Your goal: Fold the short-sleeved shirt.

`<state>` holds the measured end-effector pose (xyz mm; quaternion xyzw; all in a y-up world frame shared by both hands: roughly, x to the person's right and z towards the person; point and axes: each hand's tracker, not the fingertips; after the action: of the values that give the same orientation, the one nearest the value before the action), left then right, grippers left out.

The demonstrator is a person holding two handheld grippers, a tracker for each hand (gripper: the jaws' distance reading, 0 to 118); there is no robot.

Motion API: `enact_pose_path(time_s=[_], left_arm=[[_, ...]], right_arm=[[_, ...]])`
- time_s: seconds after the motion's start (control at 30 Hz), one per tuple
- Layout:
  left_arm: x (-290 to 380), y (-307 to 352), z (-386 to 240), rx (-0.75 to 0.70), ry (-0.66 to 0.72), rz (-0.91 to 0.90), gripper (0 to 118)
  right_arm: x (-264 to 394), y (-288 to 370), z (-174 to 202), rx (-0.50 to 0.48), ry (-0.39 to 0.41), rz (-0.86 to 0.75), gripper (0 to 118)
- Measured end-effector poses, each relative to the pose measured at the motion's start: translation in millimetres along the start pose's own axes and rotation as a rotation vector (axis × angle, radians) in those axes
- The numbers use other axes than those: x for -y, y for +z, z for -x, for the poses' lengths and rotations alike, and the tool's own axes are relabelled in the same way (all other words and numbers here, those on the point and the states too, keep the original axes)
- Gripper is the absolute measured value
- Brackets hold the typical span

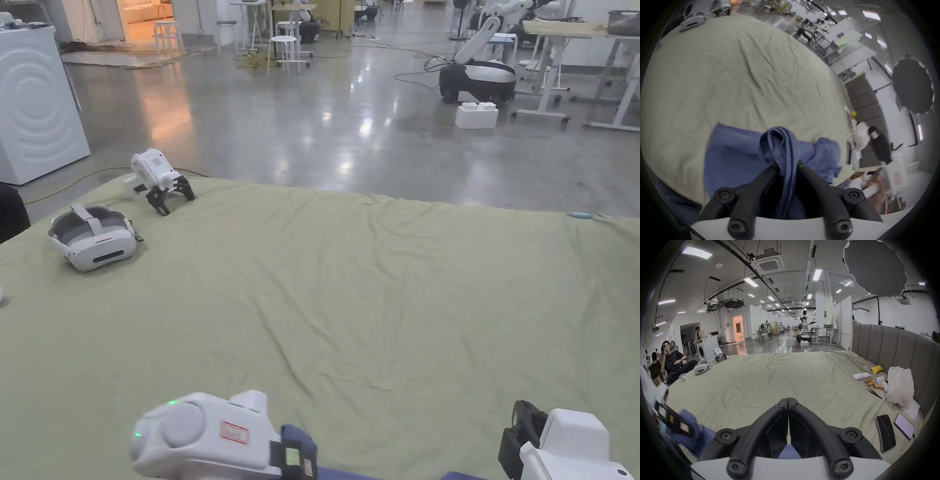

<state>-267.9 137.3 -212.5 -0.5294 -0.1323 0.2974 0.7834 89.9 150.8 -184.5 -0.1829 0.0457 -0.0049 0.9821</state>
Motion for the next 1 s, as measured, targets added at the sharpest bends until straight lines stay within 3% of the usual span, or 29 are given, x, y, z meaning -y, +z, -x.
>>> enact_pose_path(time_s=[0.17, 0.3, 0.47, 0.53, 0.6, 0.67, 0.8, 1.0], left_arm=[[15, -71, -13, -0.189, -0.051, 0.063, 5], [21, -85, -15, -0.241, -0.069, 0.032, 8], [22, -74, -12, -0.186, -0.06, 0.013, 24], [22, -60, -18, -0.149, -0.058, 0.017, 48], [21, -36, -24, -0.102, -0.102, -0.021, 60], [20, -18, -25, -0.077, -0.124, -0.064, 58], [17, -5, -18, -0.103, -0.129, -0.105, 19], [27, -54, -12, -0.234, -0.185, 0.007, 3]], right_arm=[[5, 6, -13, 0.027, -0.001, 0.014, 0], [8, 10, -21, 0.046, 0.005, 0.021, 0], [10, 11, -24, 0.051, 0.007, 0.028, 0], [11, 11, -24, 0.049, 0.007, 0.032, 0], [10, 12, -24, 0.045, 0.005, 0.033, 0], [9, 12, -24, 0.043, 0.003, 0.031, 0], [9, 13, -24, 0.039, 0.003, 0.032, 0], [15, 14, -27, 0.043, -0.001, 0.044, 0]])
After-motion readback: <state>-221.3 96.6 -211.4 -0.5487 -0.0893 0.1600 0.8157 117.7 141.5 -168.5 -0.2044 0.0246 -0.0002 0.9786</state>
